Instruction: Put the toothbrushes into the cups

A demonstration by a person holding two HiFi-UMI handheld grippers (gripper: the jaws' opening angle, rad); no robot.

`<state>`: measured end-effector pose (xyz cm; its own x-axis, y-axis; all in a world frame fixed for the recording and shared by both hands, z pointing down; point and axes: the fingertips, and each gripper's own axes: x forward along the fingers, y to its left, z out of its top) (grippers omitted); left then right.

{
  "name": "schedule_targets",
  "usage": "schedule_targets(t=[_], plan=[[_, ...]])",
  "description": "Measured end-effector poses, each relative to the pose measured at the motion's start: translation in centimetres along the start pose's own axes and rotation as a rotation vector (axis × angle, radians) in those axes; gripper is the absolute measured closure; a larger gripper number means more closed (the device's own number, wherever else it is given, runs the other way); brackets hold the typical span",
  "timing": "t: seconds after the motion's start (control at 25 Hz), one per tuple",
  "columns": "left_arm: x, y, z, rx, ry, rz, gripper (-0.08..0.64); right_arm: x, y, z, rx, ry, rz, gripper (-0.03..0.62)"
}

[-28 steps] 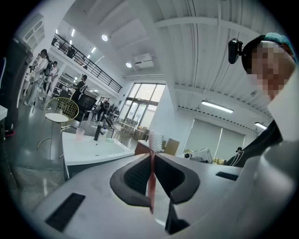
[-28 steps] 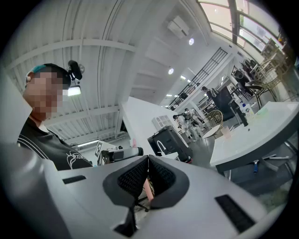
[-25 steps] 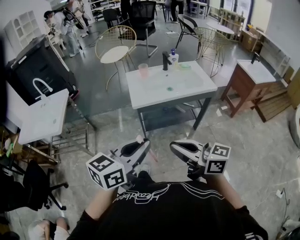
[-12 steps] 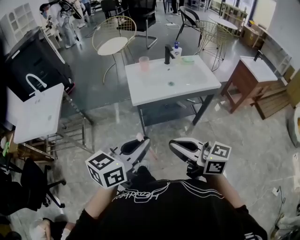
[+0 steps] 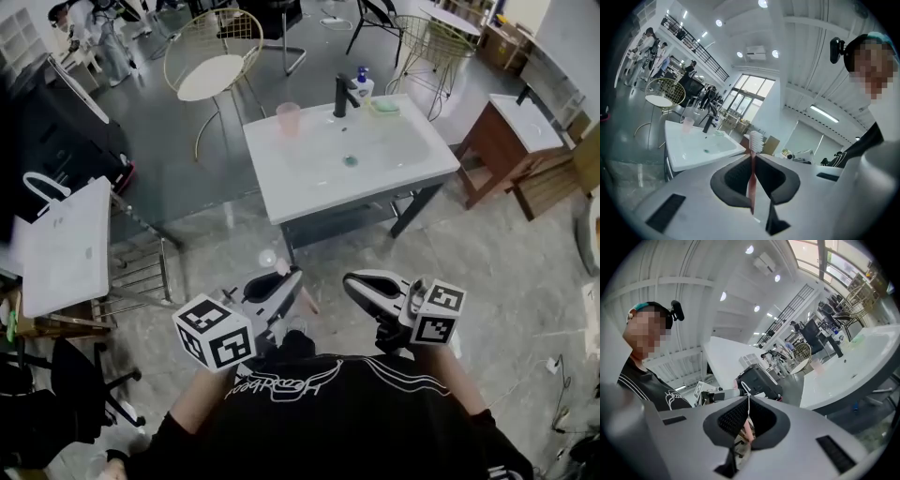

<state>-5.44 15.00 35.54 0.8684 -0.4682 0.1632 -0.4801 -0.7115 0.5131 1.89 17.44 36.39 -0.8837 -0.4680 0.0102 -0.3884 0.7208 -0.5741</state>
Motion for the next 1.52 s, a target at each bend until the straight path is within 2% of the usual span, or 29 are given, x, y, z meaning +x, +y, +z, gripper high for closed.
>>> schedule_targets(t=[0.28, 0.48, 0.84, 1.08, 1.52], plan=[[1.8, 9.4, 4.9, -0.023, 0.025, 0.003, 0.534, 6.8, -6.1, 3.3, 0.02, -0.008, -0.055, 0.565], [2.2, 13.6, 7.4, -0.025, 0.039, -0.014, 0.534, 10.4, -8.6, 5.0, 0.024, -0.022, -0.085, 0.565], [4.1, 17.3, 10.0, -0.027, 0.034, -0.018, 0.534, 12.6, -12.4, 7.5, 0.036, -0.035, -0.104, 0.565], [6.6, 20.2, 11.6, -0.049, 0.022, 0.031, 0.535, 14.2, -16.6, 9.5, 0.063, -0.022, -0.072, 0.565], [15.6, 25.9, 15.9, -0.079, 0.009, 0.108, 0.535, 15.6, -27.1, 16.2, 0.086, 0.019, -0.02, 0.565]])
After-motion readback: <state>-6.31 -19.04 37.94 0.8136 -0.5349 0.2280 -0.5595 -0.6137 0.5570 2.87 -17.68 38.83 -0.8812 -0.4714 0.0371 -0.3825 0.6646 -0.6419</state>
